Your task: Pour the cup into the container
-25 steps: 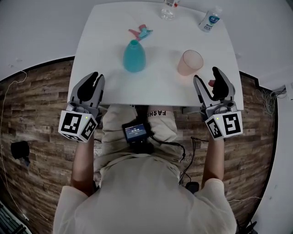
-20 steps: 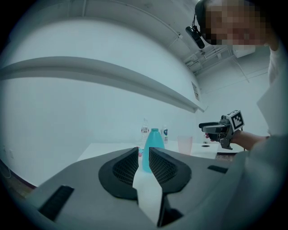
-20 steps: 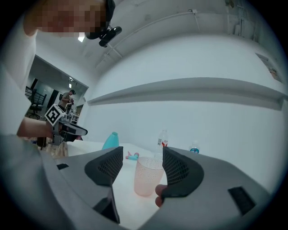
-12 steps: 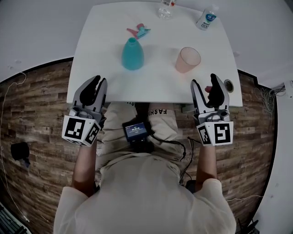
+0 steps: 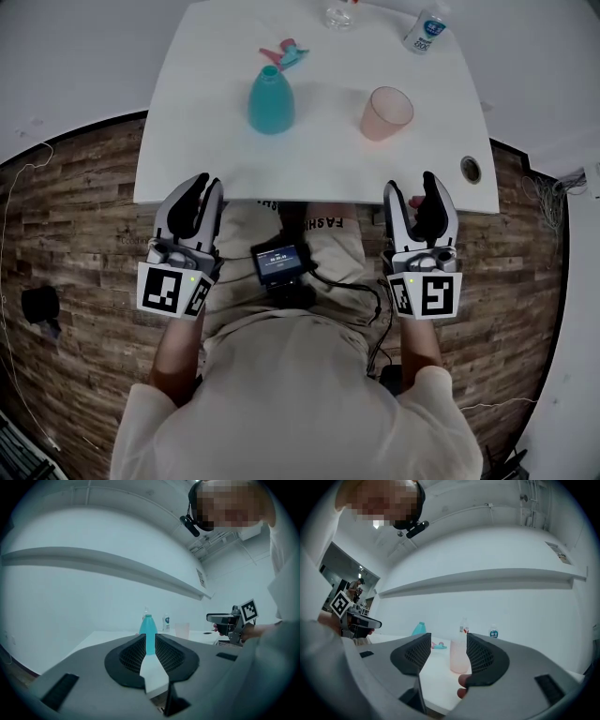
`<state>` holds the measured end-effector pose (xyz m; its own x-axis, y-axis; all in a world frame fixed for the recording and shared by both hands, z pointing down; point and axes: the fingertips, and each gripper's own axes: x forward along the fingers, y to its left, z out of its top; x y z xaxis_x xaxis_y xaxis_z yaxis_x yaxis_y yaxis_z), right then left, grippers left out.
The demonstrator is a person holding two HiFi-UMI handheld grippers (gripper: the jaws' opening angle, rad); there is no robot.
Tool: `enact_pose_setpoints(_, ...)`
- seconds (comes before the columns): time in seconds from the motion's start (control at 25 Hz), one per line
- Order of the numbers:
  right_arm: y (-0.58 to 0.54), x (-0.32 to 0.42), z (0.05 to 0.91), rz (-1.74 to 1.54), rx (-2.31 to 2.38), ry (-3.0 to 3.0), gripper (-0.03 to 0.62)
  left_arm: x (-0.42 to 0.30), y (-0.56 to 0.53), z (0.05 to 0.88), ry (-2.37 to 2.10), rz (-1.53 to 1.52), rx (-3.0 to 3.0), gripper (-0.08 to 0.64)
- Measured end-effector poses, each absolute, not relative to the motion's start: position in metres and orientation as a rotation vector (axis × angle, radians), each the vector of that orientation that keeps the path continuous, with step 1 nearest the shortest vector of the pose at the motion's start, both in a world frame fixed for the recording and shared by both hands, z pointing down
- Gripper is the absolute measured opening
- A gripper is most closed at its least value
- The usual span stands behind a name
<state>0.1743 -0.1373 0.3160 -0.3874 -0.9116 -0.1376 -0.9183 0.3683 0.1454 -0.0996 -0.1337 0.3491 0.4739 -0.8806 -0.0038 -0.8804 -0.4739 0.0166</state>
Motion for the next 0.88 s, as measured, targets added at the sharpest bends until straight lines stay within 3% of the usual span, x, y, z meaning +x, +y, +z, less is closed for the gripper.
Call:
enact_pose_setpoints(0.52,-0.086,0.138,0.350,0.375,-1.704,2.659,0.241,-0.083,-0.084,0.380,-1.595,0.057,2.679,0.067)
enact_pose_setpoints(0.68,-0.068,0.125,0.351,0.320,-1.700,2.600,0.182,-0.075,-0.066,0.388,-1.570,0.024,2.686,0.066)
enact_pose_setpoints(0.88,-0.050,0.107,0.371,0.260,-1.689,2.630,0.179,-0.071,-0.046,0.406,-1.569,0.013,2.633,0.066)
